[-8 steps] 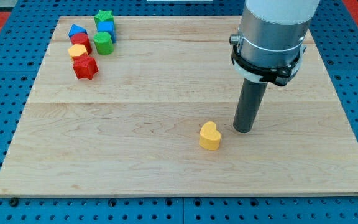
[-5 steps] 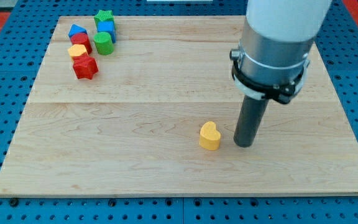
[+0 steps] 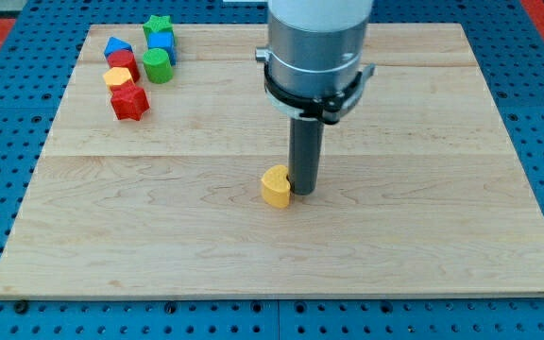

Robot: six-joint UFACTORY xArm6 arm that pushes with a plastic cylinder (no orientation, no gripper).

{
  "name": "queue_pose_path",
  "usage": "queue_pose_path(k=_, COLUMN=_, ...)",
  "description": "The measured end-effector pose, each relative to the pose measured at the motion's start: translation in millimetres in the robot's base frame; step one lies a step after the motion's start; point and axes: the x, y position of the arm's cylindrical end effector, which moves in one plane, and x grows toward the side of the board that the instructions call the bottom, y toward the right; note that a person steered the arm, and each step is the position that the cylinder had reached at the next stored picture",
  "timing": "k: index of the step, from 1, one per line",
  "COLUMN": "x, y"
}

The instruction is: Place the heart at the left bottom of the board

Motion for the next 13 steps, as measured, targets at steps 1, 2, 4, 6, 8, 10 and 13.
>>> queue_pose_path(k=1, x=15.9, y=-70.3)
queue_pose_path(k=2, x=51.7, y=-133.3)
queue_pose_path(k=4, x=24.8, y=-157.7)
queue_pose_path(k=6, x=50.4, y=-112.8)
queue_pose_path(k=8, x=128.7, y=-165.4)
queue_pose_path(k=10, x=82.4, y=-174.0)
queue_pose_path(k=13, x=74.6, y=-183.6)
